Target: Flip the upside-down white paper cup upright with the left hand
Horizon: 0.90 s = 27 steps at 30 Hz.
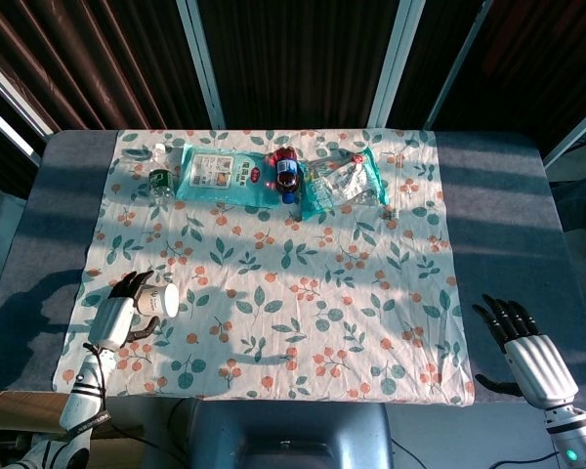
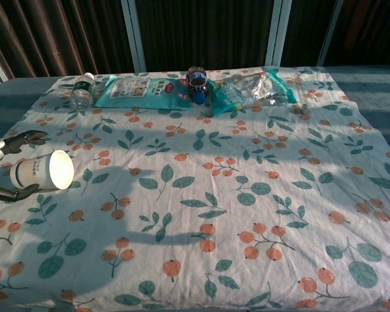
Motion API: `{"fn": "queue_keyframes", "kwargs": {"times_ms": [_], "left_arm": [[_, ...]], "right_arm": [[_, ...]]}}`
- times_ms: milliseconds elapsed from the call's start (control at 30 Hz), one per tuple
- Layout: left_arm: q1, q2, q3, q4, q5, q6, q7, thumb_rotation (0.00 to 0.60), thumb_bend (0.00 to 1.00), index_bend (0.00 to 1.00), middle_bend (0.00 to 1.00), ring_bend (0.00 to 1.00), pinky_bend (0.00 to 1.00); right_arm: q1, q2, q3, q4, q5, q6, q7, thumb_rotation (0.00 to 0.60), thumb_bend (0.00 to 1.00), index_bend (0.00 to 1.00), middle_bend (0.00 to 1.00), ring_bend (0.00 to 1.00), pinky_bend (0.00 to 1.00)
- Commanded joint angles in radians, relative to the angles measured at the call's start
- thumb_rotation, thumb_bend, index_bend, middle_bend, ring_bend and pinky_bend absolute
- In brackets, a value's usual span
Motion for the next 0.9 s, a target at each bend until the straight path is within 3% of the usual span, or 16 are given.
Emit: {"fn": "queue_keyframes", "kwargs": {"times_ms": [33, 467, 567, 800, 900], "left_arm": [[-0.018, 0.067, 0.014, -0.107, -0.033, -0.067, 0.120, 0.600, 0.36, 0.10, 0.09, 0.01, 0.12], [-0.060, -0.004, -0.017, -0.110, -0.089, -0.080, 0.321, 0.600, 0.36, 0.14, 0.16, 0.10, 0.12], [-0.064, -0.033, -0.026, -0.085, -0.085, -0.055, 0.333, 0.600, 0.36, 0.18, 0.23, 0.18, 0.13], [-0.057, -0.076, -0.030, -0.023, -0.036, 0.034, 0.279, 0.600, 0.36, 0.34, 0.46, 0.43, 0.28], [-0.053, -0.078, -0.028, -0.017, -0.018, 0.058, 0.246, 0.600, 0.36, 0.38, 0.50, 0.47, 0.31]], "right_arm": [[0.001, 0.000, 0.000, 0.000, 0.000, -0.001, 0.000, 0.600, 0.18, 0.00, 0.00, 0.00, 0.14], [0.002, 0.004, -0.004, -0.001, -0.004, -0.002, 0.007, 0.600, 0.18, 0.00, 0.00, 0.00, 0.14], [0.002, 0.005, -0.005, 0.000, -0.007, -0.002, 0.010, 0.600, 0.18, 0.00, 0.00, 0.00, 0.14], [0.001, 0.006, -0.006, 0.000, -0.010, 0.001, 0.013, 0.600, 0.18, 0.00, 0.00, 0.00, 0.14], [0.002, 0.006, -0.007, 0.001, -0.009, -0.001, 0.011, 0.600, 0.18, 0.00, 0.00, 0.00, 0.14]]}}
